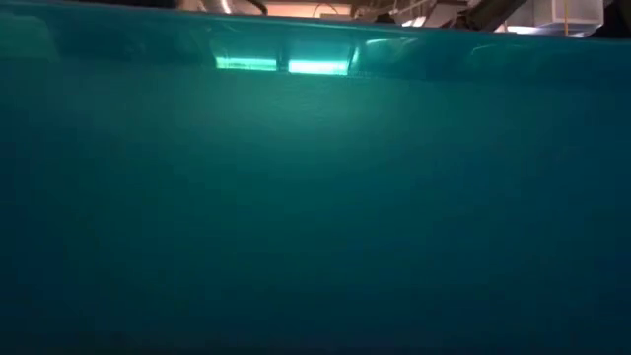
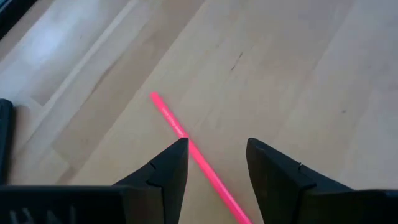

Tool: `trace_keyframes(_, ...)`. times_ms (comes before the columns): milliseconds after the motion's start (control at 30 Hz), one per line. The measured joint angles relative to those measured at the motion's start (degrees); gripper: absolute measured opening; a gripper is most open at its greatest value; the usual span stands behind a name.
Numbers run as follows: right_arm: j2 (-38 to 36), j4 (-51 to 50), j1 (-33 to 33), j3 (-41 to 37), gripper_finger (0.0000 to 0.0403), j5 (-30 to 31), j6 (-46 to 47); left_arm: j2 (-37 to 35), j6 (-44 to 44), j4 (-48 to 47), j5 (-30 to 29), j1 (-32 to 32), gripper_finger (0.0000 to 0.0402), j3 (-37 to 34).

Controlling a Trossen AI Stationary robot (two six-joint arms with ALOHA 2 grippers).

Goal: Sort crayons/erasers/pens/pencils in bins
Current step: Put the gray crayon into the blue bin

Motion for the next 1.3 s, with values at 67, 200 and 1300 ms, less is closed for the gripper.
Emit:
trace_keyframes(67,0.0,-0.1,-0.6,0.0,0.0173,0.0,-1.5,0.0,1.5,0.1,1.2,1.3,0.0156,0.0)
trace_keyframes(200,0.0,0.6,-1.6,0.0,0.0173,0.0,-3.9,0.0,4.9,0.6,2.2,3.9,0.0156,0.0)
trace_keyframes(1300,5.8,4.1,-11.3,0.0,0.0141,-12.4,-8.6,0.0,27.7,19.7,12.6,20.8,0.0156,0.0)
